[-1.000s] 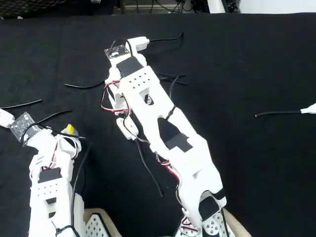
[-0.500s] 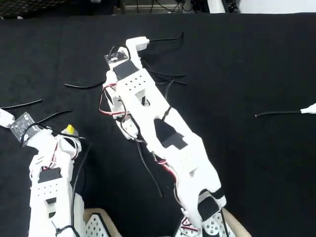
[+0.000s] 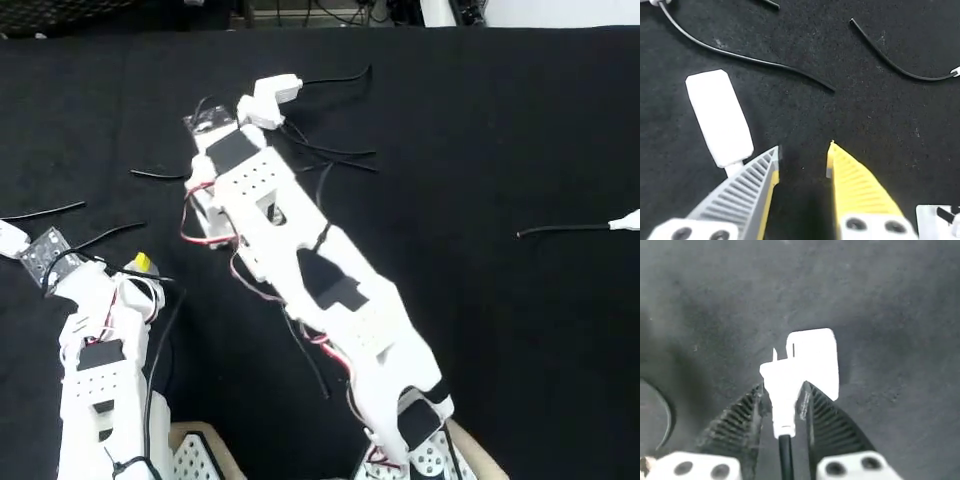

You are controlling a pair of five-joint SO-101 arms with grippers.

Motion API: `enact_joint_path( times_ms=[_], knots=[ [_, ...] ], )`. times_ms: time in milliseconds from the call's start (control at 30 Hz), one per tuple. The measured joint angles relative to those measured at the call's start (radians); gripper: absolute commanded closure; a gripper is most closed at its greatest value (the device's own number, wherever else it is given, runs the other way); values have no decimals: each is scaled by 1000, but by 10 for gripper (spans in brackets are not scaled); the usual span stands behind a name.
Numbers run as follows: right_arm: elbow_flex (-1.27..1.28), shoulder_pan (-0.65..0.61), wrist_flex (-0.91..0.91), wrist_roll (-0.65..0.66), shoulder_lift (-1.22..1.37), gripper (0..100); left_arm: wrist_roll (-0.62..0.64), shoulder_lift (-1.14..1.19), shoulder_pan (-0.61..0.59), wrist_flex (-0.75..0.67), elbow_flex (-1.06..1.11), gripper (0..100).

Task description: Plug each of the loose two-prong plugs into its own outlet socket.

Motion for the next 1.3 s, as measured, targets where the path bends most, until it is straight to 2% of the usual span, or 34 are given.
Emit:
enact_joint_path(
  times_ms=[167,300,400,567,767,1300],
  knots=[
    [97,-61,2,97,-127,986,17,0,37,0,-41,837],
    [227,-69,2,176,-296,986,130,0,74,-11,-63,837],
    [327,-69,2,210,-445,985,169,0,112,-68,-63,837],
    [471,-75,-44,218,-652,985,173,0,250,-192,-26,837],
    [549,-114,-75,218,-677,985,176,0,358,-270,-23,837],
    [549,-112,-87,219,-677,986,176,0,397,-278,-12,837]
  ],
)
